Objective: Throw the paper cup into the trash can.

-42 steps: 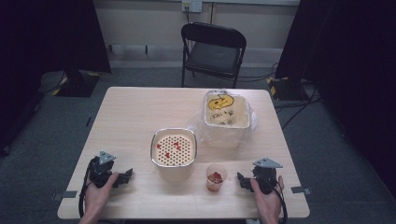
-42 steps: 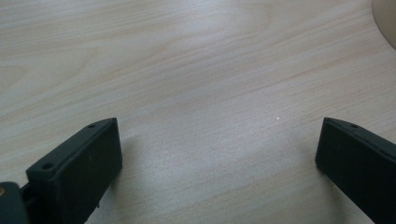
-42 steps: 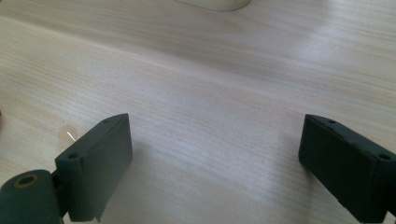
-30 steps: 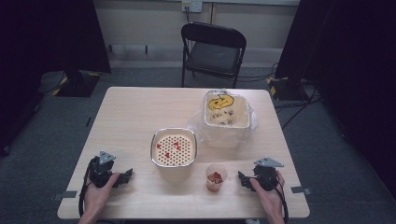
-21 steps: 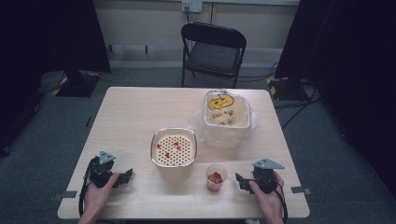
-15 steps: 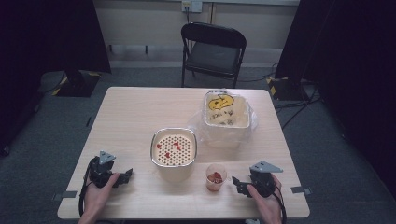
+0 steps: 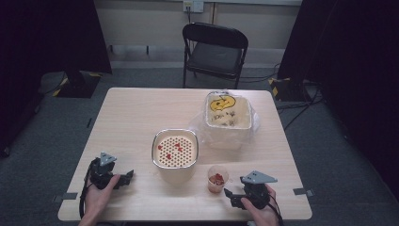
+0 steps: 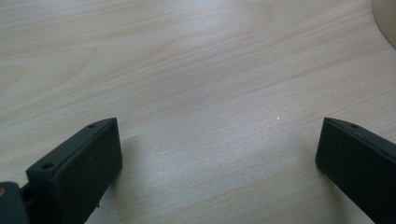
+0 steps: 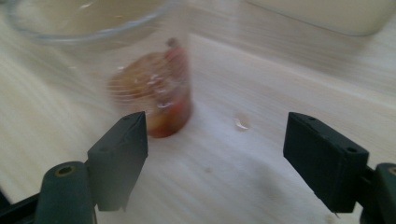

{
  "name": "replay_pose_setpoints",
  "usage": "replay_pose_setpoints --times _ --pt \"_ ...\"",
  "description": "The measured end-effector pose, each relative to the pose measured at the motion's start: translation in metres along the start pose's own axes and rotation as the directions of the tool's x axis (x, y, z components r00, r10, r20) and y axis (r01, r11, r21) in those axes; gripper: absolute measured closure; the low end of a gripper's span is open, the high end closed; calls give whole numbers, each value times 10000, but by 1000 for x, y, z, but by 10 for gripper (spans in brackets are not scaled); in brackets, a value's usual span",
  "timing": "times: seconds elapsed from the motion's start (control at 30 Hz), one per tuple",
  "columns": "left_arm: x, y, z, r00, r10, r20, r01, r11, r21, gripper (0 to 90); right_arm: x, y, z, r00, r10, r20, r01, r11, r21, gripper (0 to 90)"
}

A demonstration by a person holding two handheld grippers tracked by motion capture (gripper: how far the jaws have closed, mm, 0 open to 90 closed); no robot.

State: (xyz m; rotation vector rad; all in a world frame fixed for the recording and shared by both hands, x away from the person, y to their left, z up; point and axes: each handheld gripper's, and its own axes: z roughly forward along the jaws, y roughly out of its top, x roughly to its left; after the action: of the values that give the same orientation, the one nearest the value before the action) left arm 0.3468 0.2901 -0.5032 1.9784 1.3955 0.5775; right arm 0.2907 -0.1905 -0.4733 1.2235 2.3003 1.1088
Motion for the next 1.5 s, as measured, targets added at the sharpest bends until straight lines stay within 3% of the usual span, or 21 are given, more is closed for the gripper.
replay_pose_setpoints --times 0.23,0.33,0.53,0.7,0.8,0.9,1.0,1.13,1.5 --pt "0 0 0 10000 3 1 -3 10000 3 0 16 2 5 9982 -225 -554 228 9997 40 230" --pt "0 0 0 10000 5 -2 -5 10000 1 0 20 8 7 9960 -358 -820 344 9992 -187 237" --pt "0 0 0 10000 1 -6 -1 10000 -3 0 22 18 20 9917 -372 -1234 323 9986 -420 236" --pt "0 0 0 10000 8 -6 -8 10000 4 0 23 25 33 9919 -508 -1165 481 9985 -258 242" --pt "0 0 0 10000 1 2 -1 10000 1 0 23 27 35 9917 -577 -1145 544 9980 -316 257" --pt "0 0 0 10000 7 -3 -7 10000 3 0 21 28 39 9904 -361 -1332 294 9982 -522 293" --pt "0 0 0 10000 6 2 -6 10000 5 0 22 28 42 9910 -551 -1222 483 9971 -581 317" --pt "0 0 0 10000 8 -2 -8 10000 6 0 21 28 41 9923 -524 -1126 438 9961 -768 385" --pt "0 0 0 10000 -7 -1 7 10000 -2 0 12 44 30 9937 -397 -1053 263 9916 -1263 398"
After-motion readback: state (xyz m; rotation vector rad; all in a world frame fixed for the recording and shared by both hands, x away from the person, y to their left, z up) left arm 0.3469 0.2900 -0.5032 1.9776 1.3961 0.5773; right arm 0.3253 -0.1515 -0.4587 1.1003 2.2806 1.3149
